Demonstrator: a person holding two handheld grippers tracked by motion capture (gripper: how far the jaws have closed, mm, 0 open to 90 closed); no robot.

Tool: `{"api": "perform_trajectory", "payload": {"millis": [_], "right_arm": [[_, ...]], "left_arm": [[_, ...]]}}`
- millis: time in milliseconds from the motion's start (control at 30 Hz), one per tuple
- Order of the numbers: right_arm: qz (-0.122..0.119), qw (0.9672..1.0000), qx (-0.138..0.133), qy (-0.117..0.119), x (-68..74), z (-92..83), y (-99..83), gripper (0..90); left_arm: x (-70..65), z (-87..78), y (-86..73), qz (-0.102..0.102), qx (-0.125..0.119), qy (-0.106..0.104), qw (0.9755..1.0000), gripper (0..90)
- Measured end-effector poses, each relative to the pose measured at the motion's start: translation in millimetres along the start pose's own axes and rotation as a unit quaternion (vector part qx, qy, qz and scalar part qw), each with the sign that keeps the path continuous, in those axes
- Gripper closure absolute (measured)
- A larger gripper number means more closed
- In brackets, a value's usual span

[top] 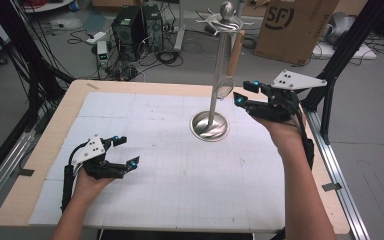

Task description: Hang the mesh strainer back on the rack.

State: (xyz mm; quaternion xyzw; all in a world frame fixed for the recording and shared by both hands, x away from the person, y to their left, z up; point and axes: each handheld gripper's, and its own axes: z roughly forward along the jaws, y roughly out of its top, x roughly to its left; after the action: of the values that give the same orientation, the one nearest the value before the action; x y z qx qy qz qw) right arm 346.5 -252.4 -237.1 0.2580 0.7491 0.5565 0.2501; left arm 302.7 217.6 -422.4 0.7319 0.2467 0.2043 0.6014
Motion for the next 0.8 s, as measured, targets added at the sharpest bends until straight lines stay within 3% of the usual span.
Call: {"api": "perform_trajectory", "payload": {"millis": [500, 800], "right_arm": [[0.005, 0.9996, -0.009, 0.027, 16.2, -4.2, -43.1, 46.1], [0.021, 0.9993, -0.01, 0.029, 20.1, -4.7, -69.1, 43.0]], "left_arm": [[0.3, -0.4, -0.1, 0.0, 0.001, 0.002, 1.0, 15.4], [-0.2, -0.1, -0.4, -0.002, 0.002, -0.001, 1.0, 15.4]]}}
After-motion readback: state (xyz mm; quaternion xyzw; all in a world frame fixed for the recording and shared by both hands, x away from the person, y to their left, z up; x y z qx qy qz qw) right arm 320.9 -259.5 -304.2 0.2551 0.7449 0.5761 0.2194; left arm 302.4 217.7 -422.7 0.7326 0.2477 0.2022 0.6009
